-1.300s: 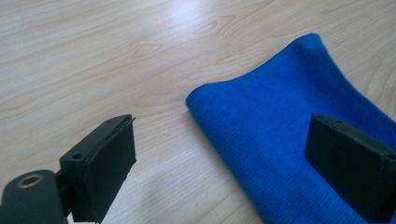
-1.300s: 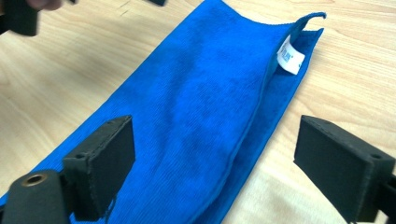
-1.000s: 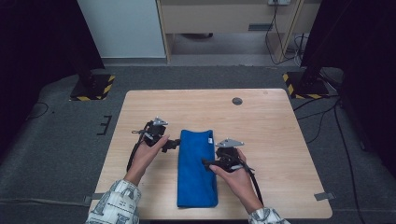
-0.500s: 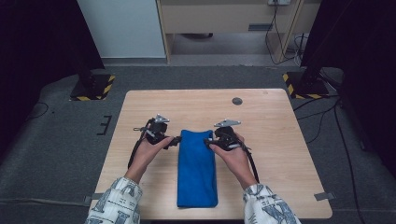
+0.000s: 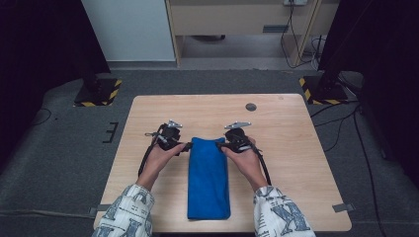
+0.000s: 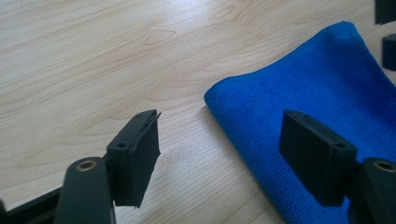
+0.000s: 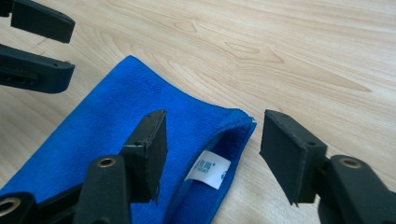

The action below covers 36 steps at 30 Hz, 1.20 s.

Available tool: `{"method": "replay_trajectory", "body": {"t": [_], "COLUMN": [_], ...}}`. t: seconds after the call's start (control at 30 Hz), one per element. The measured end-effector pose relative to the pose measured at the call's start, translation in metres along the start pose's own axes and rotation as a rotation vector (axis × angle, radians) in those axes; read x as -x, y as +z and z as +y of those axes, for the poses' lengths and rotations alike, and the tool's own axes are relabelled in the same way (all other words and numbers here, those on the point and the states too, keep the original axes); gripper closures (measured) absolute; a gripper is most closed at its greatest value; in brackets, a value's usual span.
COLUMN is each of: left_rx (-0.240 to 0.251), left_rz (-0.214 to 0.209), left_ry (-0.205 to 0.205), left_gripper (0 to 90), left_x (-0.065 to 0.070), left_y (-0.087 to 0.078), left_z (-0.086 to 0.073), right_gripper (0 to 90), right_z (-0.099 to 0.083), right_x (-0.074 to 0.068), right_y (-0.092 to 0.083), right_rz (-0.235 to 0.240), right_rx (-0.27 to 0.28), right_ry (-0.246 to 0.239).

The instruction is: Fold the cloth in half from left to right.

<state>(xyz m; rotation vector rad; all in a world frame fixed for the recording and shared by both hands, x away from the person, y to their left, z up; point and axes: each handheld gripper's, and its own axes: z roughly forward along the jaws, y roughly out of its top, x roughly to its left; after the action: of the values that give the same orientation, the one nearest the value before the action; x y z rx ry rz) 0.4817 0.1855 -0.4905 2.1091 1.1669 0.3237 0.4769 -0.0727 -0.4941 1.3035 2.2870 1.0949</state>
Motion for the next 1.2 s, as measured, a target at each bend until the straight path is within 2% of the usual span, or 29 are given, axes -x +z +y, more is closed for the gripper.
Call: {"method": "replay_trajectory", "body": {"t": [0.27, 0.4, 0.53, 0.63, 0.73, 0.9, 1.1, 1.2], "left_rx": [0.008, 0.002, -0.014, -0.020, -0.027, -0.038, -0.046, -0.058], "left_rz": [0.023, 0.021, 0.020, 0.014, 0.010, 0.028, 0.023, 0.019], "left_ry": [-0.018, -0.029, -0.022, -0.023, -0.020, -0.009, -0.009, -0.005], "left_gripper": [36.3, 38.9, 40.5, 40.3, 39.7, 39.7, 46.2, 49.0], "left_x": [-0.002, -0.002, -0.001, 0.001, 0.002, 0.002, 0.002, 0.001], "left_y": [0.004, 0.006, 0.014, 0.021, 0.025, 0.030, 0.036, 0.039], "left_z": [0.004, 0.005, 0.003, 0.004, 0.004, 0.003, 0.002, 0.001], "right_gripper": [46.6, 48.2, 50.3, 50.3, 48.2, 44.1, 44.9, 46.9], "right_z": [0.007, 0.011, 0.010, 0.009, 0.008, 0.005, 0.001, -0.001], "right_x": [0.001, 0.003, 0.005, 0.010, 0.012, 0.017, 0.019, 0.020], "right_y": [0.008, 0.010, 0.013, 0.015, 0.018, 0.026, 0.037, 0.040], "right_rz": [-0.008, -0.006, -0.003, -0.005, -0.004, 0.010, 0.017, 0.022], "right_rx": [-0.013, -0.016, -0.034, -0.036, -0.047, -0.068, -0.093, -0.101], "right_ry": [0.007, 0.002, -0.003, 0.012, 0.018, 0.043, 0.061, 0.053]}}
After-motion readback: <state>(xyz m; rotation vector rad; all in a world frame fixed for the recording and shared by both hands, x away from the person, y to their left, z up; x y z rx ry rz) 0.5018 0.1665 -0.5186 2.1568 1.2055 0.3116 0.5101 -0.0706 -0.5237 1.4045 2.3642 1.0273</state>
